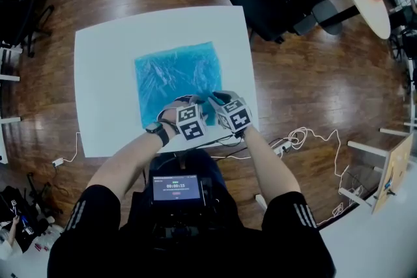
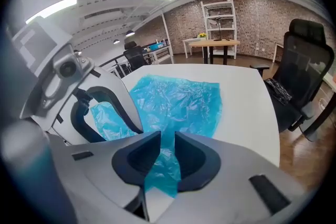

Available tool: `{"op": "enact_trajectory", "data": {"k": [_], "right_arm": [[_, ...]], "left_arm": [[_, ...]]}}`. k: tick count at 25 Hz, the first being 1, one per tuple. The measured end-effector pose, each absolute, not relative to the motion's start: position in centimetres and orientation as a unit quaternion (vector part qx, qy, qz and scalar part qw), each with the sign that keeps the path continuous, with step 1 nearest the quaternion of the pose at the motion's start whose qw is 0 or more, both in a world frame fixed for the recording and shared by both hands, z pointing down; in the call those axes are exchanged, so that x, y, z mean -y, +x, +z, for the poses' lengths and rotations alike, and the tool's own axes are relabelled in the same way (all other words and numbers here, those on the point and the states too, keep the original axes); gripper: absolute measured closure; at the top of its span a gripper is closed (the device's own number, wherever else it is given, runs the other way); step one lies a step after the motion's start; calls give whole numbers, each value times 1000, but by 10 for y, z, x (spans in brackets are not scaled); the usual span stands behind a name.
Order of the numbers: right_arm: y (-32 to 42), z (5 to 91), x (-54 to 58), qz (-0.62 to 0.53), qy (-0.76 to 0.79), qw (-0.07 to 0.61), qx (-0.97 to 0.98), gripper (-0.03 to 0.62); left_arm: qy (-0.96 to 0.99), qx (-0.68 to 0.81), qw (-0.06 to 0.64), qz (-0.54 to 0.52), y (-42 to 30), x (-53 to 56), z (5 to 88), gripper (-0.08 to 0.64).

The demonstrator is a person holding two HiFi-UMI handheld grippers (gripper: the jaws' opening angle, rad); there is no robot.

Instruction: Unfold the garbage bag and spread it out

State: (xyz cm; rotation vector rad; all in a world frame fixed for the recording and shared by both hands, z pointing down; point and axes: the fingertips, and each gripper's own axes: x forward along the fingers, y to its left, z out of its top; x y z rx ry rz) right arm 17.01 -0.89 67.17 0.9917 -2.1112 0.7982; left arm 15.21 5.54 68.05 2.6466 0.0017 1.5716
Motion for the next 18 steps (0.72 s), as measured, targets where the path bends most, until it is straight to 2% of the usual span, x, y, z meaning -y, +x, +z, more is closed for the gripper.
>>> {"op": "enact_trajectory", "data": {"k": [18], "right_arm": [[205, 664, -9, 330, 430, 283, 791, 459]], "left_arm": [[841, -16, 51, 539, 171, -79, 726, 357]]}}
